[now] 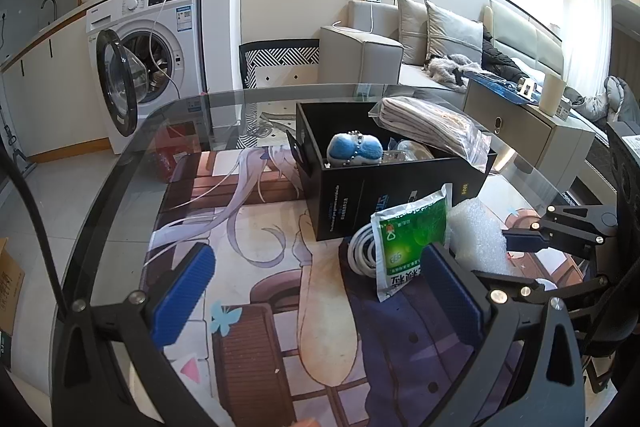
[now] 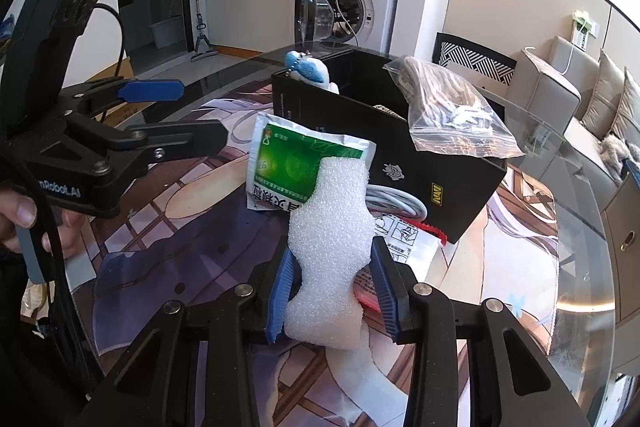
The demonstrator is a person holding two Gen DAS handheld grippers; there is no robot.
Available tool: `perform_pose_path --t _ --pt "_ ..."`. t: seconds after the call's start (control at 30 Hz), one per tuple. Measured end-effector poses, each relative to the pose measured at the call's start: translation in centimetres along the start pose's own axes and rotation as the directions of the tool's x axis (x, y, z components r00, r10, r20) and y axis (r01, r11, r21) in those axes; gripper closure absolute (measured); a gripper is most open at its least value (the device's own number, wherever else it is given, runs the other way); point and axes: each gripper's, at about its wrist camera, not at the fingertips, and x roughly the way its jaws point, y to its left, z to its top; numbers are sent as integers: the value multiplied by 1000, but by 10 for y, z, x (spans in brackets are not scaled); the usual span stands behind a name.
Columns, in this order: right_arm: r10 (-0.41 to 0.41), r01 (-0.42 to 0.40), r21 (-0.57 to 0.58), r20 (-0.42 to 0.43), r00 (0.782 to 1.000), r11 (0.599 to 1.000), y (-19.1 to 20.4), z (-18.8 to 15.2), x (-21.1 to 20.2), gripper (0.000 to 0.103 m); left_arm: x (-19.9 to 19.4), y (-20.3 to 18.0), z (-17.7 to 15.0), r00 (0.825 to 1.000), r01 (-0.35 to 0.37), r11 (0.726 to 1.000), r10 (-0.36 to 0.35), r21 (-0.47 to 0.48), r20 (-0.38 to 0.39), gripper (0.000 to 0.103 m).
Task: Organize soft objects
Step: 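Move the right gripper to the white foam piece and close on it, then lift the foam with the right gripper while the left gripper reaches for the white sachet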
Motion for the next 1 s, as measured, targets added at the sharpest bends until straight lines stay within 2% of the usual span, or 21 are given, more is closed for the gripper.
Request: perform_pose_path --t 0.23,0.4,0.5,0.87,1.0 --pt "8 -9 8 51 999 1000 0 -4 -15 65 3 -3 0 1000 9 1000 -9 6 -4 0" --pt "-1 -2 35 83 997 999 -7 -7 -25 65 12 -6 0 999 9 1000 -9 10 -37 0" --pt "-7 3 46 91 996 999 -11 -8 -30 65 17 -8 1 998 34 999 -34 -1 -61 0" --pt "-30 21 79 105 994 997 -22 -14 -42 65 34 -30 7 995 69 996 -65 49 -77 0" --pt "-35 26 89 103 994 996 -25 -17 -43 65 37 -37 10 992 102 993 -98 52 -77 0"
